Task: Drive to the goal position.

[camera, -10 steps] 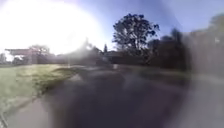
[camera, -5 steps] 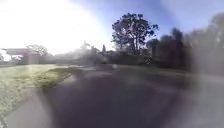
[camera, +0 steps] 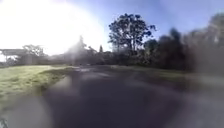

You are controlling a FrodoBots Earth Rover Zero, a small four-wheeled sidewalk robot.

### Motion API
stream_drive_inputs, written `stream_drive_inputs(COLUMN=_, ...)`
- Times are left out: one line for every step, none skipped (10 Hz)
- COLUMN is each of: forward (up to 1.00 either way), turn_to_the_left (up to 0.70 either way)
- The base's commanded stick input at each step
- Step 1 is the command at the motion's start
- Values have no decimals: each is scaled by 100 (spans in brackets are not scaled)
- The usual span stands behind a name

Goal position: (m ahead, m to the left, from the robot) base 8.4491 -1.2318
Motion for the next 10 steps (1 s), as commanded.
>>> stream_drive_inputs(forward=70, turn_to_the_left=0)
stream_drive_inputs(forward=70, turn_to_the_left=-11)
stream_drive_inputs(forward=70, turn_to_the_left=-22)
stream_drive_inputs(forward=70, turn_to_the_left=-33)
stream_drive_inputs(forward=70, turn_to_the_left=-30)
stream_drive_inputs(forward=70, turn_to_the_left=-23)
stream_drive_inputs(forward=70, turn_to_the_left=-17)
stream_drive_inputs(forward=70, turn_to_the_left=0)
stream_drive_inputs(forward=70, turn_to_the_left=0)
stream_drive_inputs(forward=70, turn_to_the_left=0)
